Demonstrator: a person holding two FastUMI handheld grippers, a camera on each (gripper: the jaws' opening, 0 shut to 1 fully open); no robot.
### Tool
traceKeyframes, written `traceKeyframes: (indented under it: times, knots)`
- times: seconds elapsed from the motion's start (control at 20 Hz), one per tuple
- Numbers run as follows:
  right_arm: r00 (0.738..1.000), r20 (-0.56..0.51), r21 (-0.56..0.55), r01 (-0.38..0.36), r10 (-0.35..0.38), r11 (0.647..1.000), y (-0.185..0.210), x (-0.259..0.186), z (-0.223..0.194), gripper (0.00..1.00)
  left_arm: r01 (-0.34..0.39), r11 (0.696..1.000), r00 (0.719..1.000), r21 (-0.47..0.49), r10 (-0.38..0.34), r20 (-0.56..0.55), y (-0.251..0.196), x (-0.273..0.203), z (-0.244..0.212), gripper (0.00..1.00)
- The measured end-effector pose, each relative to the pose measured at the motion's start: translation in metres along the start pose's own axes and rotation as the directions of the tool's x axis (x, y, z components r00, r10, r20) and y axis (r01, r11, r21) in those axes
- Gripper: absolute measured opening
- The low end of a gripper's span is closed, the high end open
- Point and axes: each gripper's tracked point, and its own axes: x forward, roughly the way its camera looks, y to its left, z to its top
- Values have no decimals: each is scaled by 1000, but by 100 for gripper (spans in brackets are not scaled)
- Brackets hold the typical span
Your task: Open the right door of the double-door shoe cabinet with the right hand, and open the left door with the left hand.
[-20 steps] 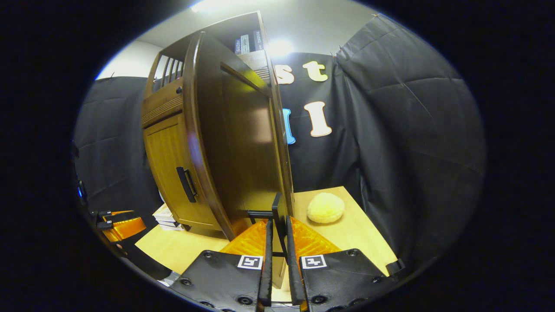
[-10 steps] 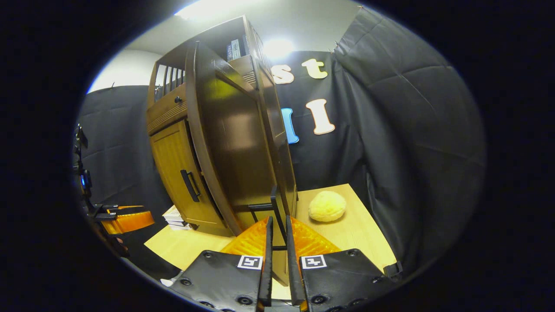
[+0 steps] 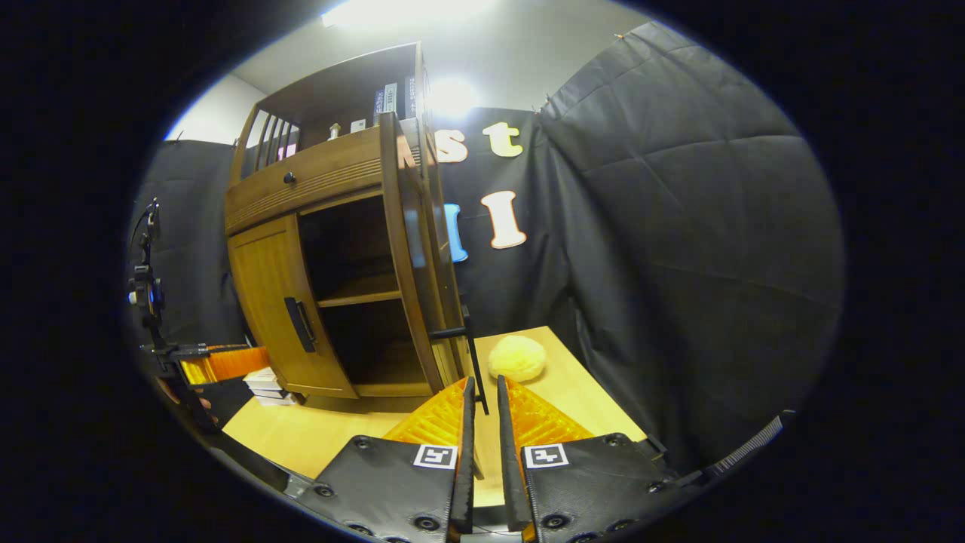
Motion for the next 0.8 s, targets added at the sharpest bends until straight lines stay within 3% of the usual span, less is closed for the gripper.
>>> traceKeyframes:
  times: [0.15,0.3,0.35,0.4,0.45,0.5,0.8]
  knots:
    - [996,21,-10,85,-85,996,6,-40,-15,18,-13,1000,1000,11,13,15,34,-5,3,98]
    - [994,18,5,108,-108,994,36,-48,-17,18,-7,1000,999,-25,8,46,63,-9,15,98]
    - [995,23,6,100,-100,995,50,-48,-18,18,-15,1000,998,-10,15,65,74,-7,22,96]
    - [996,32,-2,84,-84,996,66,-45,-13,11,-25,1000,996,13,24,83,85,-7,27,97]
    - [997,40,-14,60,-59,998,80,-44,-10,18,-39,999,995,33,36,91,96,-6,30,97]
    - [998,48,-29,33,-31,999,95,-43,-6,18,-52,998,994,42,47,97,107,-3,30,97]
    - [989,88,-88,-113,120,990,153,-14,3,18,-117,991,987,-59,123,106,145,34,31,98]
